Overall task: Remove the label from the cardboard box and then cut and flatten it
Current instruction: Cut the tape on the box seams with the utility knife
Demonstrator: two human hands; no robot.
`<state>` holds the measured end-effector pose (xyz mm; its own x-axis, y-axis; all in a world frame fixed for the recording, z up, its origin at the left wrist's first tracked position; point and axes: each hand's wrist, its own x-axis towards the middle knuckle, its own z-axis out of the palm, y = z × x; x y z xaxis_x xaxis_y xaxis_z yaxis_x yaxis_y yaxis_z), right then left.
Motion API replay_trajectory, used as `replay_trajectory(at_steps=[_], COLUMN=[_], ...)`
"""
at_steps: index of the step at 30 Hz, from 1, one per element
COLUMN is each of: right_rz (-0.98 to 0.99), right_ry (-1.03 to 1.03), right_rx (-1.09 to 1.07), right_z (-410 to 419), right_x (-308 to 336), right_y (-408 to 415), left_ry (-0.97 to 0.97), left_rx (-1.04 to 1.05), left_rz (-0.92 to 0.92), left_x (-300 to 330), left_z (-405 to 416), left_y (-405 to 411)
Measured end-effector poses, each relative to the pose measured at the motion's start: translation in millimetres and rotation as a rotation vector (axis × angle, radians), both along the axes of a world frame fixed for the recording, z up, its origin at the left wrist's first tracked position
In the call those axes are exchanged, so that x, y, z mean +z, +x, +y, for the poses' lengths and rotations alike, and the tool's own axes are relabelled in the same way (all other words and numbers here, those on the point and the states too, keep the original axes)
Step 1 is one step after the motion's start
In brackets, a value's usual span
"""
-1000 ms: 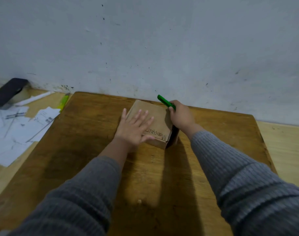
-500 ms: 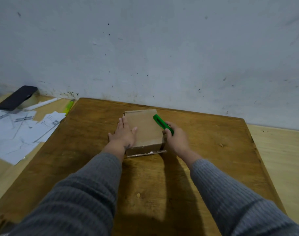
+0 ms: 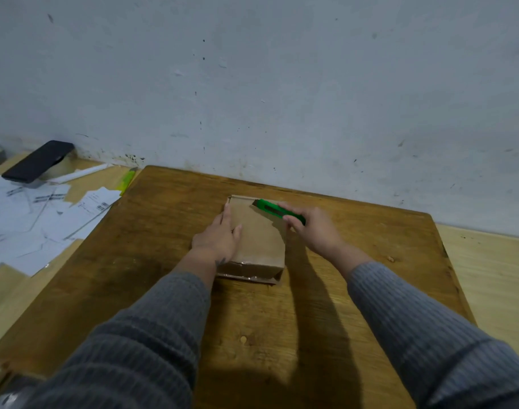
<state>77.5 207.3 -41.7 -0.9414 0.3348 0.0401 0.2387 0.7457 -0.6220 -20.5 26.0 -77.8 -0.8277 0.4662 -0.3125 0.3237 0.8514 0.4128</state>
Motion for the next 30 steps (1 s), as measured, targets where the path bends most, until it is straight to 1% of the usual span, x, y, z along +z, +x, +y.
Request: replay_trajectory(at_steps=[4,6,11,14,17,22,25,30], right_rz=[-0.025,-0.063,-0.119,-0.135,-0.136,-0.156,-0.148,-0.121], right_ry=[0.259,0.339,0.441,0.454,0.516,0.51,0.534,0.652], right_rx=[0.122,0.17,0.218,0.22,0.233,0.249,0.237,0.208], right_z=[-7,-8,-11,-10,-11,-3,6,19], right_x=[5,8,11,13,15,7,3,5], right_y=[-28,-42,-63,-67,-67,-65,-59,-48], left_ry=[0.032,0.042,0.013,-0.024,-0.064,-0.156,-0.167,-0.175], left_rx=[0.042,0.048,0.05,0.052,0.049,0.036,0.038,0.03], left_rz=[0.028,0.03,0.05,0.082,0.11,0.172,0.162,0.153], left_x=[-4,-5,-8,-9,-10,-8,-6,-6], left_z=[4,3,3,4,5,8,8,8], left_y=[9,10,8,9,10,12,12,11])
